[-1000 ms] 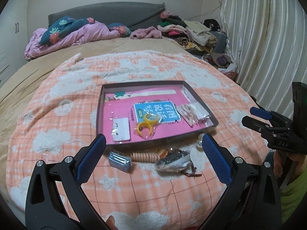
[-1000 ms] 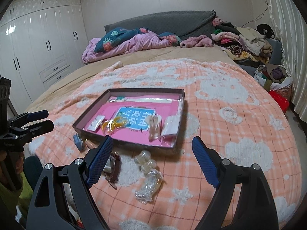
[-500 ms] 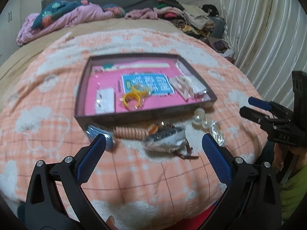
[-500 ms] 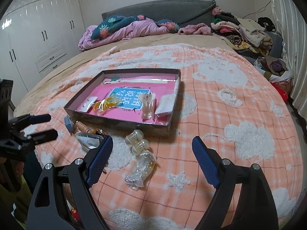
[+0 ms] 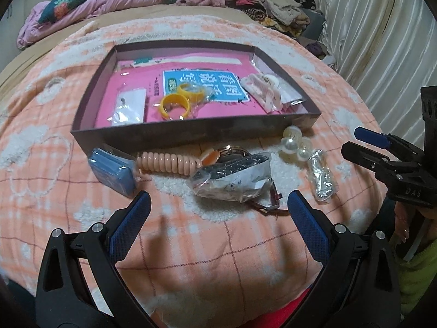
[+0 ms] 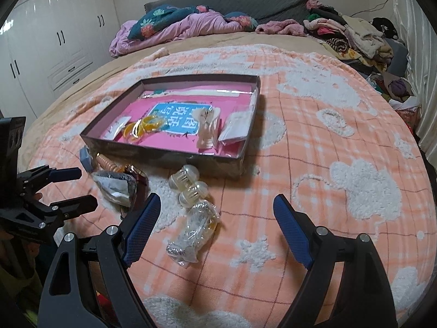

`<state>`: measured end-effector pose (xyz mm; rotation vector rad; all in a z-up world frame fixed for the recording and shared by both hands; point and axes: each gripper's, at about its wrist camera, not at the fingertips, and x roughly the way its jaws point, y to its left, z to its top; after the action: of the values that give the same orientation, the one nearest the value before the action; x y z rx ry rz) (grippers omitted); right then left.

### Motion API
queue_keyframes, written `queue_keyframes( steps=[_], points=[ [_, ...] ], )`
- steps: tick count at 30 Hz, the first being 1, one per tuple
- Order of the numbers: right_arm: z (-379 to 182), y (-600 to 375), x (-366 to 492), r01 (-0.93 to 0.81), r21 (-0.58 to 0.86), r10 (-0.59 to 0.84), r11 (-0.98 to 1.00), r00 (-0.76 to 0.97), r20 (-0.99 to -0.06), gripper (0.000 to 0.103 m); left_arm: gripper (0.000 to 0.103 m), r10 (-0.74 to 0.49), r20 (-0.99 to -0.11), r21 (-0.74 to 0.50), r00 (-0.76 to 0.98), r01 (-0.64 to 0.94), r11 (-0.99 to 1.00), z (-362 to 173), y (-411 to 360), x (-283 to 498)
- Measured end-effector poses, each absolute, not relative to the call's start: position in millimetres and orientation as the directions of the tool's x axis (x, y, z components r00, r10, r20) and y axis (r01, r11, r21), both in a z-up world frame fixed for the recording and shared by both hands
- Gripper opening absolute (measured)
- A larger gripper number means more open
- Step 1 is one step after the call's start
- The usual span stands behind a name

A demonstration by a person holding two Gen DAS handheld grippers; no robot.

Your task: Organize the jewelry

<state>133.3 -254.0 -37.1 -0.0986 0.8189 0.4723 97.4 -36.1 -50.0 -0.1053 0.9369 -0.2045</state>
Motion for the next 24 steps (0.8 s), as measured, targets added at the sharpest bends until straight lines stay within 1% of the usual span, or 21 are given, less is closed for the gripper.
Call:
queue_keyframes(
  steps=[6,11,13,16,18,20,24],
  points=[
    [-52.1,-246.4,139.5,-0.457,0.070,0.349,0.886,0.561,-0.751,0.084,0.094,-0.237,-0.784,-0.210,0.574,0.113,0.971,-58.3,-35.8,105.5],
    [-58.8,-245.4,144.0,-0.458,0.077,0.349,0.886,0.548,-0.761,0.084,0.093,-0.258,-0.778,-0.236,0.572,0.114,0.965,-61.5,-38.2,112.0],
    [-60.6,-245.9,145.4,-0.458,0.083,0.352,0.885,0.543,-0.762,0.084,0.091,-0.274,-0.774,-0.255,0.571,0.115,0.960,-62.9,-39.6,114.3],
    [-63.5,-246.5,147.9,-0.457,0.087,0.352,0.885,0.537,-0.766,0.083,0.087,-0.288,-0.772,-0.277,0.567,0.108,0.955,-66.8,-41.9,118.3],
    [-65.0,-246.1,150.4,-0.455,0.081,0.346,0.887,0.536,-0.770,0.083,0.076,-0.297,-0.772,-0.292,0.562,0.101,0.951,-70.3,-42.7,121.8],
    [-66.2,-245.7,152.1,-0.456,0.080,0.345,0.886,0.534,-0.772,0.083,0.071,-0.296,-0.775,-0.301,0.558,0.086,0.950,-74.0,-42.4,124.3],
    [-66.3,-239.5,155.3,-0.471,0.076,0.351,0.879,0.531,-0.772,0.081,0.067,-0.302,-0.769,-0.307,0.564,0.089,0.947,-75.2,-42.1,125.7]
  ],
)
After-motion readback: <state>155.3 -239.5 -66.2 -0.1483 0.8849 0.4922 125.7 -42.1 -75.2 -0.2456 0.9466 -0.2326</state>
